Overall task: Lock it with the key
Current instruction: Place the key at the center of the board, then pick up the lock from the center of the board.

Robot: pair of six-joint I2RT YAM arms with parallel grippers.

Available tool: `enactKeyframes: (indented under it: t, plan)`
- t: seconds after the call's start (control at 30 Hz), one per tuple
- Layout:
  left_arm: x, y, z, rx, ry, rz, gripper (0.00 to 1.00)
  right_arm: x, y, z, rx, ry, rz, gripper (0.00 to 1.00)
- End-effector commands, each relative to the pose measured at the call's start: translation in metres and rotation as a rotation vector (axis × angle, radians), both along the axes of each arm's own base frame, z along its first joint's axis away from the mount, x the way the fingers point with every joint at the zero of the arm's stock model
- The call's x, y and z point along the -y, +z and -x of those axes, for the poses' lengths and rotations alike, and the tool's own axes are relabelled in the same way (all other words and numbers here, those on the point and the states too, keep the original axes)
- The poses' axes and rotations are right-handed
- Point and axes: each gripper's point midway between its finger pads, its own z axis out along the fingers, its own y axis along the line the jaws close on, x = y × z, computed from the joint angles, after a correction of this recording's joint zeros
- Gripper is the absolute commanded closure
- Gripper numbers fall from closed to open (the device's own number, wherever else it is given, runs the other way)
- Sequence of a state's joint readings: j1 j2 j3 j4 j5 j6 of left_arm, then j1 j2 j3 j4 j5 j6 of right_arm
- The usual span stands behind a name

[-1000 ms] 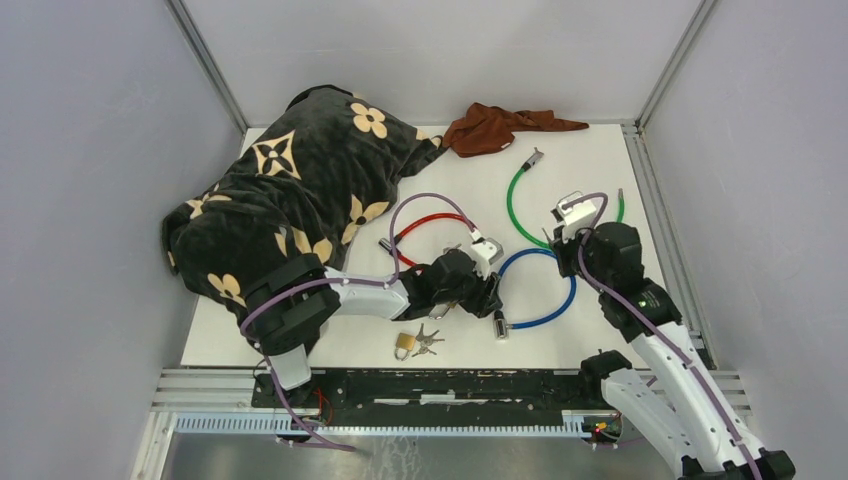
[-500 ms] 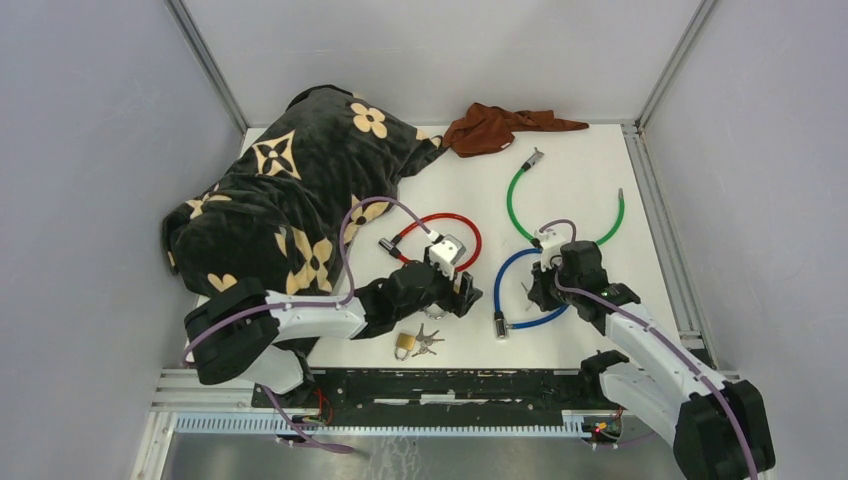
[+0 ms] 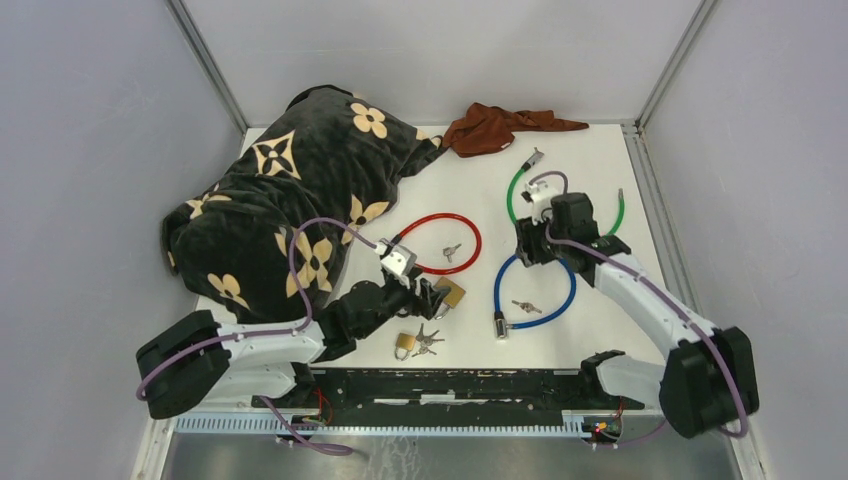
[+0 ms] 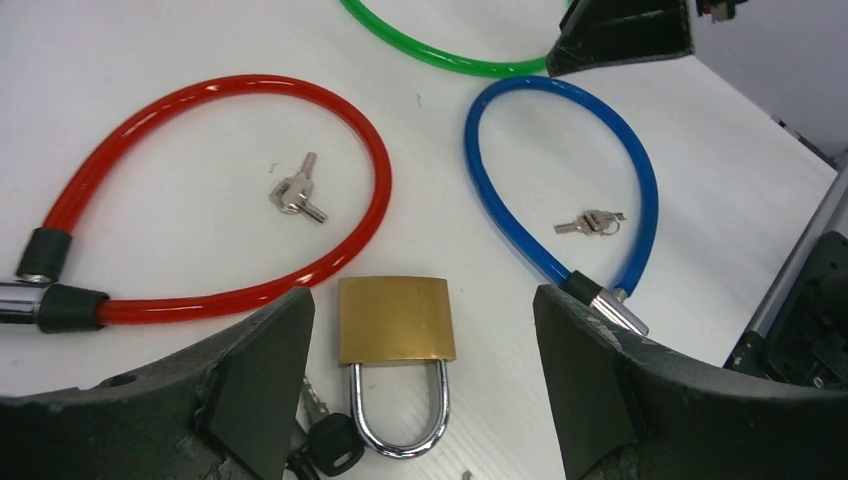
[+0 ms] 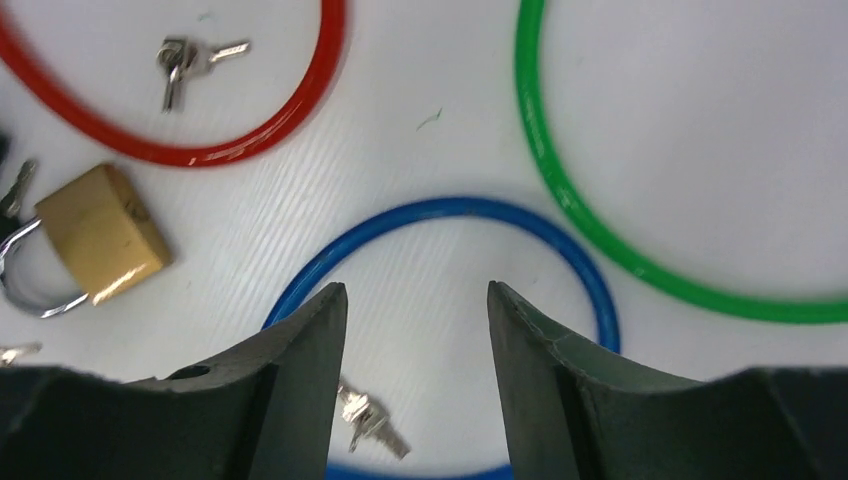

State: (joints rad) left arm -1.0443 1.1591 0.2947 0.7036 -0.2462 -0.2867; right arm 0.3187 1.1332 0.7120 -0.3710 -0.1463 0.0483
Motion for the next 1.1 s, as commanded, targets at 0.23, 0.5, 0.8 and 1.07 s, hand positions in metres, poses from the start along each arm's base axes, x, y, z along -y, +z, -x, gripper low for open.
enactKeyframes:
  t: [0.23,0.5,0.8,1.07]
  plan:
    - [-0.065,0.013,-0.036,-0.046,0.238,0.171,0.14,0.015,-0.028,-0.106,-0.071,0.03,0.34,0.35]
    - [-0.09,0.018,-0.049,-0.033,0.307,0.211,0.15,0.002,-0.07,-0.124,-0.192,0.094,0.344,0.48]
    - [-0.091,0.019,-0.049,-0.039,0.301,0.222,0.16,-0.01,-0.056,-0.136,-0.155,0.08,0.202,1.0]
    - [-0.078,0.03,-0.05,-0.029,0.248,0.226,0.17,-0.016,0.058,-0.175,0.192,-0.005,0.063,1.0]
